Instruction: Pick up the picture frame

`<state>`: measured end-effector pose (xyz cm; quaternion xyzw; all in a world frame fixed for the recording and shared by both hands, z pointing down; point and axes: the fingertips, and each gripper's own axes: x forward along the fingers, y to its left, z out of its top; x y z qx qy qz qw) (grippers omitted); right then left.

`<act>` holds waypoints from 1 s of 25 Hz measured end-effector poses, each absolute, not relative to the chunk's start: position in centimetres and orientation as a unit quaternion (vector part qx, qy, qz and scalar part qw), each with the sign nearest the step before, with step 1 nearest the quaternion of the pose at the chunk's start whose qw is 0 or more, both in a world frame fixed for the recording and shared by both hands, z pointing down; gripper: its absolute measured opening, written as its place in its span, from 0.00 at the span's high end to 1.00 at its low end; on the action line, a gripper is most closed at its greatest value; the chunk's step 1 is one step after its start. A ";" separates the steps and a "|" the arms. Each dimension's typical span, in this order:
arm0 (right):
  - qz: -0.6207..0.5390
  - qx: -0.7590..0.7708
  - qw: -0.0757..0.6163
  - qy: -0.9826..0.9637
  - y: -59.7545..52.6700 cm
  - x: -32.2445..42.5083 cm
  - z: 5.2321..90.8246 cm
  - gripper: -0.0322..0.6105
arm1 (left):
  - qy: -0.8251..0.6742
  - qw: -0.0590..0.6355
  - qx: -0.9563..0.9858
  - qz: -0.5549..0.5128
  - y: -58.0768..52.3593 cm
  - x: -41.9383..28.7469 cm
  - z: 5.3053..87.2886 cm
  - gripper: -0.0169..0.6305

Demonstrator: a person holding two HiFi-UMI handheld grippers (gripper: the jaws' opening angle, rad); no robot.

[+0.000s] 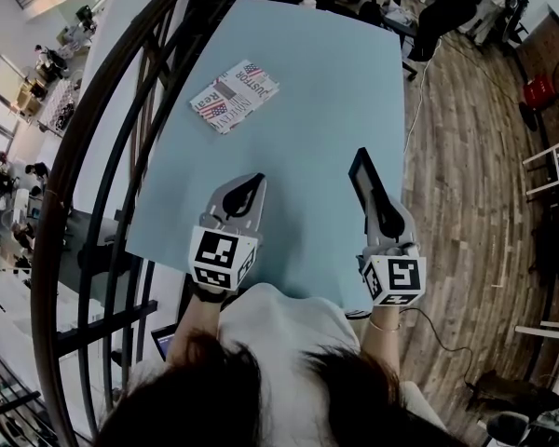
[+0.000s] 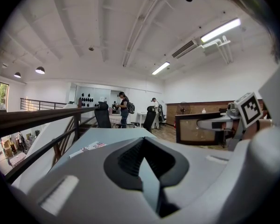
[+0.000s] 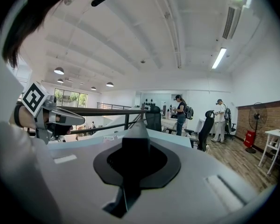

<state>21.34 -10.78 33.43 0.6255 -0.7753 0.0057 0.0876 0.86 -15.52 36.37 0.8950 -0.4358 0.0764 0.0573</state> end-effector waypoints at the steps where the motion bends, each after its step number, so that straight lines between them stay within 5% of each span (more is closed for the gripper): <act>1: 0.007 0.624 0.086 -0.777 -10.7 21.3 33.4 0.93 | -0.436 0.057 0.895 0.076 -15.4 0.9 36.4 0.89; 25: 0.021 0.621 0.098 -0.778 -11.2 20.7 34.5 0.93 | -0.443 0.068 0.891 0.080 -15.7 -0.2 37.0 0.89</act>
